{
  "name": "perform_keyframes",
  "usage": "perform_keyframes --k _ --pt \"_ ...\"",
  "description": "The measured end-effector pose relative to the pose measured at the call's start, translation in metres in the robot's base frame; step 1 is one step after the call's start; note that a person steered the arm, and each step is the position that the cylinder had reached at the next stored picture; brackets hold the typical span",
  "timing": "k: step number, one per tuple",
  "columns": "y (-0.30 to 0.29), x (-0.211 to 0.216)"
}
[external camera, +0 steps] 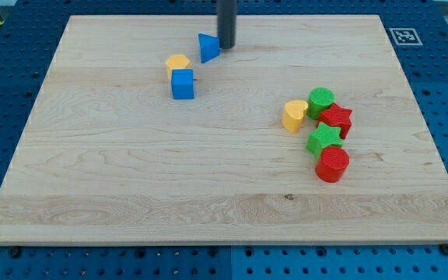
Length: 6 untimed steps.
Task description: Push the yellow heart to the blue cube
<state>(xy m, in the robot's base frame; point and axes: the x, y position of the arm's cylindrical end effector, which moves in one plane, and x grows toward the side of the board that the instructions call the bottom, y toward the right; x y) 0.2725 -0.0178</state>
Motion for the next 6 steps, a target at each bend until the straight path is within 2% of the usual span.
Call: perform_keyframes --k 1,2,3,4,5,6 --pt "-0.013 0.020" --pt "0.021 0.005" --pt "0.120 0.054" --pt "0.129 0.090" --pt "0.070 0.073" --pt "0.055 0.103"
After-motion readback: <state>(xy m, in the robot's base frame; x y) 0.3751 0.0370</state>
